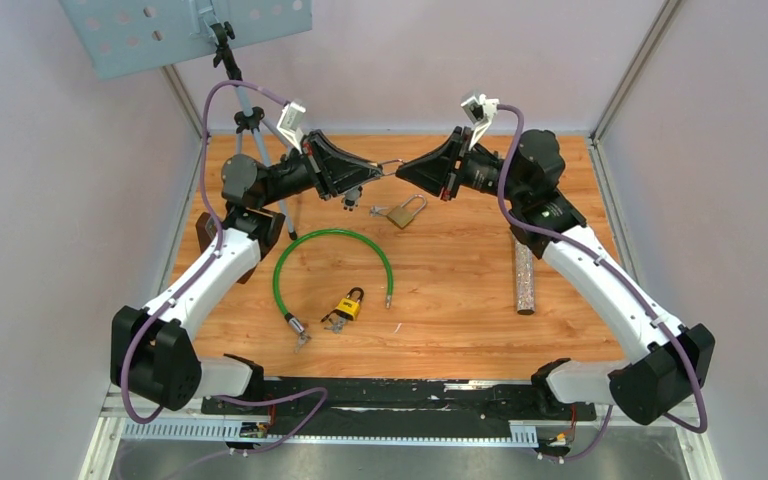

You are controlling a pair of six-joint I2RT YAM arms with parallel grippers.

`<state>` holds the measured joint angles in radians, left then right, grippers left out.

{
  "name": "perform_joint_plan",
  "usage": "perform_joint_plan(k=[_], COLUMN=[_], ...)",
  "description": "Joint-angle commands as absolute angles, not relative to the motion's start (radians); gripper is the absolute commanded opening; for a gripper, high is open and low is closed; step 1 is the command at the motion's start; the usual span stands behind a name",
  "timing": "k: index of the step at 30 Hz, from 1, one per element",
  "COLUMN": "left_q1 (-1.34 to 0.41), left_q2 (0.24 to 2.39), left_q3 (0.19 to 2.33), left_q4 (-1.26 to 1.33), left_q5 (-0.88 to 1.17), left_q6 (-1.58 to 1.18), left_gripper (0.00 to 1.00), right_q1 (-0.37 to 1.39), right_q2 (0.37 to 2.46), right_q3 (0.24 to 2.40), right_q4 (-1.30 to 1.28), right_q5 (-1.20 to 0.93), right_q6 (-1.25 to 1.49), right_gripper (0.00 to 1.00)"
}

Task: Lock with the key
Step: Lock the lock.

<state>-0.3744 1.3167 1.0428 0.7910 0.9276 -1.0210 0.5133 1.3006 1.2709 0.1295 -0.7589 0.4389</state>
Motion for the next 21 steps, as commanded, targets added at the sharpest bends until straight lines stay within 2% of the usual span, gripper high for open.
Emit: perform_joint_plan(k=[1,3,7,11,14,17,21], left_q1=[-0.437,-0.428,-0.4,-0.38,-0.378,-0.377,-0.379], left_q2=[1.3,1.286,1.263,1.244,1.232,1.23,1.236], left_q3=[1.079,1.083,1.063,1.025,1.005,1.003,0.984], left_q4=[0.759,0.715,0.722,0.77,0.786,0.796,0.848], left_q5=[0.877,0.855,0.793,0.711,0.653,0.634,0.601], left_q6=[-0.976,-0.956,-0.995,-1.07,-1.107,-1.146,-1.231], left_gripper=[0.0,0.0,0.0,0.0,0.0,0.0,0.0], right_q1=[0.6,0.558,0.475,0.467,0.466,0.466,0.469], right_q2=[1.328,1.311,1.265,1.194,1.145,1.115,1.145], right_q3=[1.275,1.246,1.181,1.129,1.087,1.036,1.034], right_q4=[0.053,0.042,0.065,0.099,0.154,0.297,0.431], right_q5=[-0.695,-0.678,-0.672,-0.556,-0.484,-0.445,-0.425], right_q6=[0.407,0.443,0.531,0.546,0.583,0.672,0.815], right_gripper=[0.0,0.04,0.16,0.48,0.64,0.74,0.81])
